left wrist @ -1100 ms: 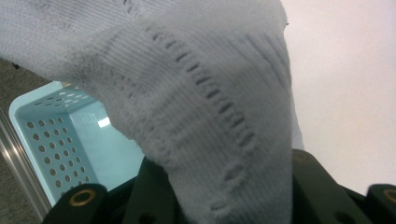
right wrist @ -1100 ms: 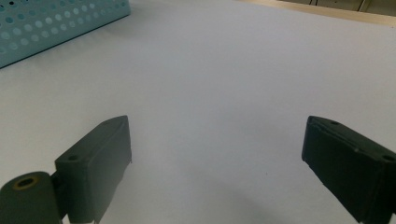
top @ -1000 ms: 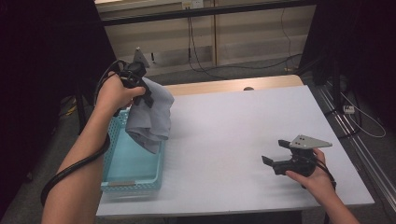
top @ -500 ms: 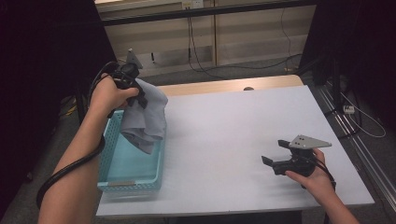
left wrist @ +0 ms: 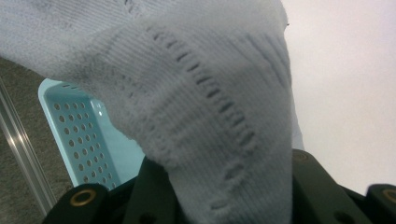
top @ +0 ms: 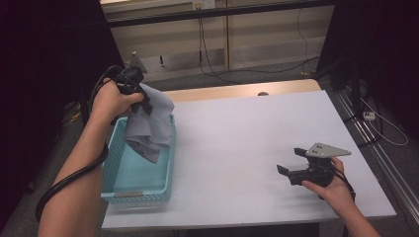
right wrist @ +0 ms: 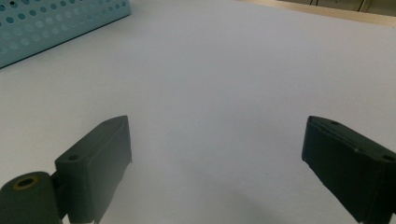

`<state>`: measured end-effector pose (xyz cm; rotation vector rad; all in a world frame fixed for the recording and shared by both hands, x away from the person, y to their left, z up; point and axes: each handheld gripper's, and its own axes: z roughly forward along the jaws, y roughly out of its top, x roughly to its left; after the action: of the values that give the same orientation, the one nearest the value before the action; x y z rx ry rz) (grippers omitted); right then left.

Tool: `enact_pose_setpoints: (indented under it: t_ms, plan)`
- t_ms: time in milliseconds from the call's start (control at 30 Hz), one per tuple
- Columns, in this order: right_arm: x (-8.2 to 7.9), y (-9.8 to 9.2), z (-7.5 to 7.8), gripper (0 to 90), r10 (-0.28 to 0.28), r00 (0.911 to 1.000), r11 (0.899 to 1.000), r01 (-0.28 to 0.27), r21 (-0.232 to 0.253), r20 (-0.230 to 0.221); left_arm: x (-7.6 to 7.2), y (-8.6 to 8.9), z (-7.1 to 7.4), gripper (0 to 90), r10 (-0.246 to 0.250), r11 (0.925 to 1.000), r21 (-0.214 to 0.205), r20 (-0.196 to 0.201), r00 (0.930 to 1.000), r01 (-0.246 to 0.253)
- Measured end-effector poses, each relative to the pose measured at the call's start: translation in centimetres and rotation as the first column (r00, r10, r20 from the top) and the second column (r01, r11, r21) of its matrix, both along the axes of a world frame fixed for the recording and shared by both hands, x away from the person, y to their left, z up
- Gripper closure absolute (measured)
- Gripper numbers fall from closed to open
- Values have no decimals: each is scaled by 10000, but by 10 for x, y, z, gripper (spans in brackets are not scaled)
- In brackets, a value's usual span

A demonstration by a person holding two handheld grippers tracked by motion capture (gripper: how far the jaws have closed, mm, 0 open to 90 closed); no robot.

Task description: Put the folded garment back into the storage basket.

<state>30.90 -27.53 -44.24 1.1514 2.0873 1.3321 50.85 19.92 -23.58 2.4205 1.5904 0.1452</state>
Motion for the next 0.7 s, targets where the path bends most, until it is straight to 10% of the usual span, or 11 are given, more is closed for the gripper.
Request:
enact_pose_setpoints:
  t_ms: [700]
  plan:
    - [0, 1, 0, 83, 23, 10000, 10000, -23, -35, -1, -2, 10, -12, 696, 109, 9999, -37, -48, 9999, -109]
